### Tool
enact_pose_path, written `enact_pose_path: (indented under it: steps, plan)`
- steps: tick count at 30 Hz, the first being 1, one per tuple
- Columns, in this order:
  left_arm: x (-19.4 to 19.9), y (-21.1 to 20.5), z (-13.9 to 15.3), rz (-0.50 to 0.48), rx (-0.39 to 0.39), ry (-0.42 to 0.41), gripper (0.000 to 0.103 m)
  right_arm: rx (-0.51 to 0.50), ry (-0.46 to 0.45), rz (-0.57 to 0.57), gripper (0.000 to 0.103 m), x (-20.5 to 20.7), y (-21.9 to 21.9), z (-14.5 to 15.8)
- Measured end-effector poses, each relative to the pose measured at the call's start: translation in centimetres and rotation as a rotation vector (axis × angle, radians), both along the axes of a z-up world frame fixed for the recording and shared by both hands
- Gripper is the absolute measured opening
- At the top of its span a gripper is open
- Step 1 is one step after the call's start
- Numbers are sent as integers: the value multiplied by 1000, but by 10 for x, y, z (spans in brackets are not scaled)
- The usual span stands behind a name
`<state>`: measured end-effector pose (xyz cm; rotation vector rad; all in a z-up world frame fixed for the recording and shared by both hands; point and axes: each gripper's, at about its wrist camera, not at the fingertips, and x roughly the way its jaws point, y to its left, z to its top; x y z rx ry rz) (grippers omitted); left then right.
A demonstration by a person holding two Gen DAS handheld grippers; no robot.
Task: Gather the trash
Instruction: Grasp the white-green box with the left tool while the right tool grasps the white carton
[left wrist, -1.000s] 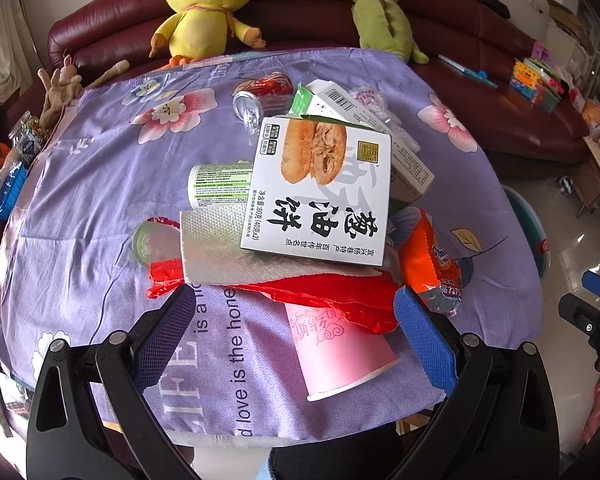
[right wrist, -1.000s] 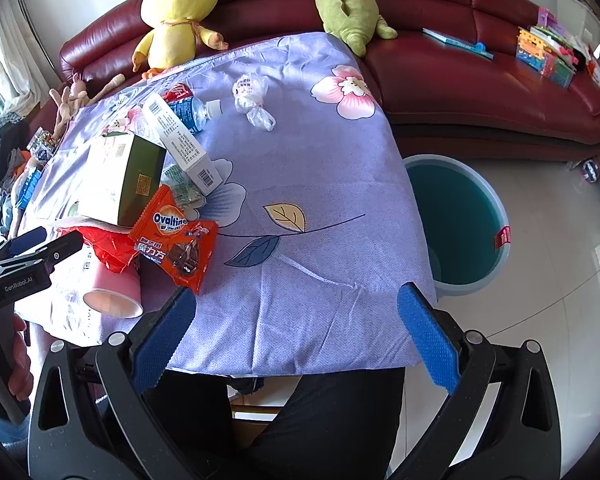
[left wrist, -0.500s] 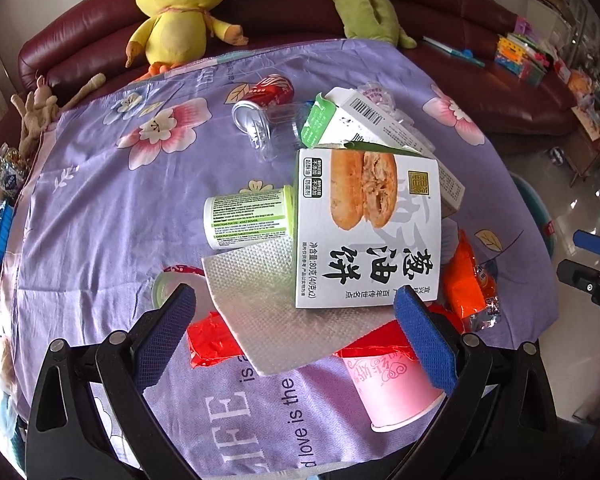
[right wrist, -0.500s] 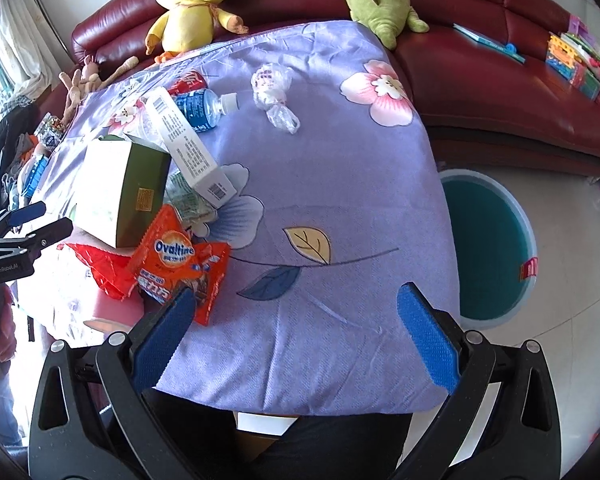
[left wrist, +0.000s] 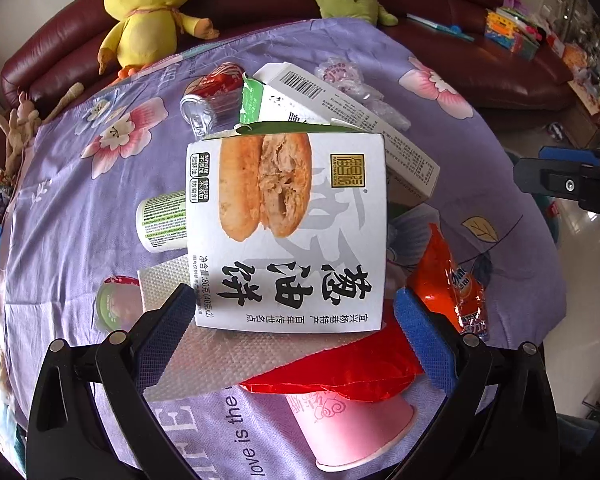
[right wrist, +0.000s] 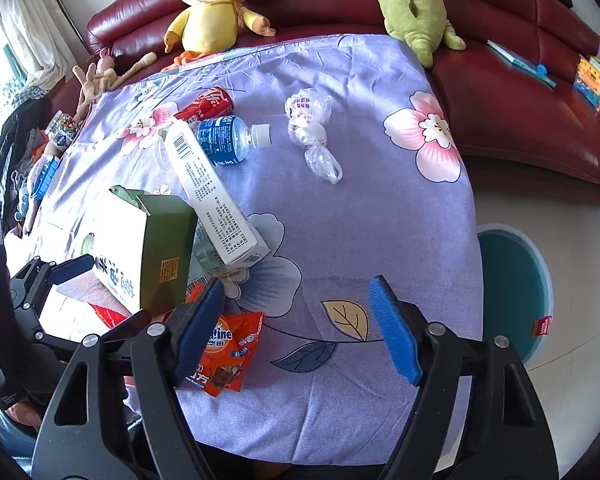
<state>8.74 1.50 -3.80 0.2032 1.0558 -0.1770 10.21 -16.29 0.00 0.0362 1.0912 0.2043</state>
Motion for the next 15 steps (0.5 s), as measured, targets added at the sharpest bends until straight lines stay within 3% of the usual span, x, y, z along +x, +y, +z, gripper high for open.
enact_pose_path:
  steps: [3, 15]
  plan:
    - [6, 5, -3, 22, 31, -10, 100, 6, 21, 8, 67, 5, 3, -5]
    - [6, 62, 2, 114, -37, 10, 100, -50, 78, 157, 66, 53, 65, -28]
